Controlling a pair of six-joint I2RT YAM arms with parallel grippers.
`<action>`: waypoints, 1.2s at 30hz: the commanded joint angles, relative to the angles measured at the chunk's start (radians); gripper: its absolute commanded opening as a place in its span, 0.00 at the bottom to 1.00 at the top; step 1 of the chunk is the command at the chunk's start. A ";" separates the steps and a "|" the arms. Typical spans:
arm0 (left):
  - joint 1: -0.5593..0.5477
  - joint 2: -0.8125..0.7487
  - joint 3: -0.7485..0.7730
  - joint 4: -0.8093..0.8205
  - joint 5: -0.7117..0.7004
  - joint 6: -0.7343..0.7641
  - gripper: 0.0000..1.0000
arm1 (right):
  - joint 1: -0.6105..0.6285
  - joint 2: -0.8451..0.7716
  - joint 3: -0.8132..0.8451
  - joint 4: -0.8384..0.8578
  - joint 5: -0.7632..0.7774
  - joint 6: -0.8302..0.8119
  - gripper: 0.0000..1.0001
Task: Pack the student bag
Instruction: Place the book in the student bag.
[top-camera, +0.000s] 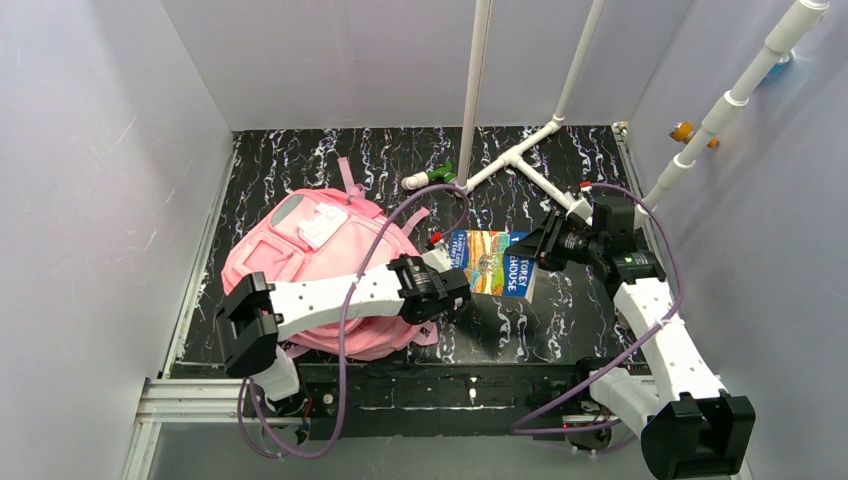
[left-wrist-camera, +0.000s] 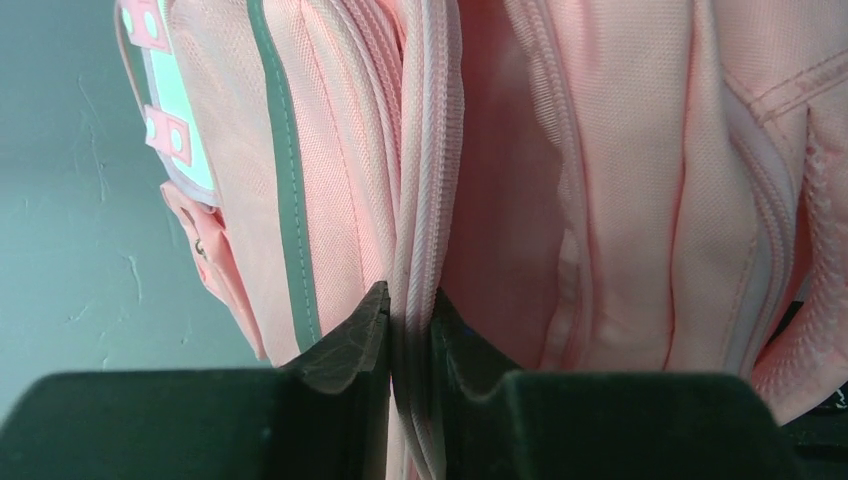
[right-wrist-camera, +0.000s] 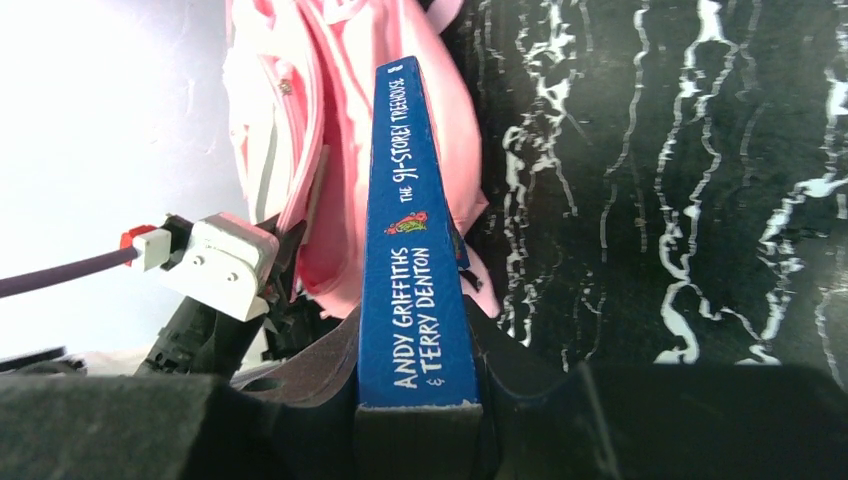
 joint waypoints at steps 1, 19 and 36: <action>0.016 -0.132 0.061 0.002 -0.029 0.046 0.04 | 0.005 -0.037 0.075 0.086 -0.164 0.078 0.01; 0.227 -0.339 0.307 0.044 0.350 0.187 0.00 | 0.465 0.059 -0.074 0.731 0.124 0.590 0.01; 0.309 -0.328 0.451 0.045 0.467 0.176 0.00 | 0.543 0.178 -0.283 1.015 0.314 0.729 0.01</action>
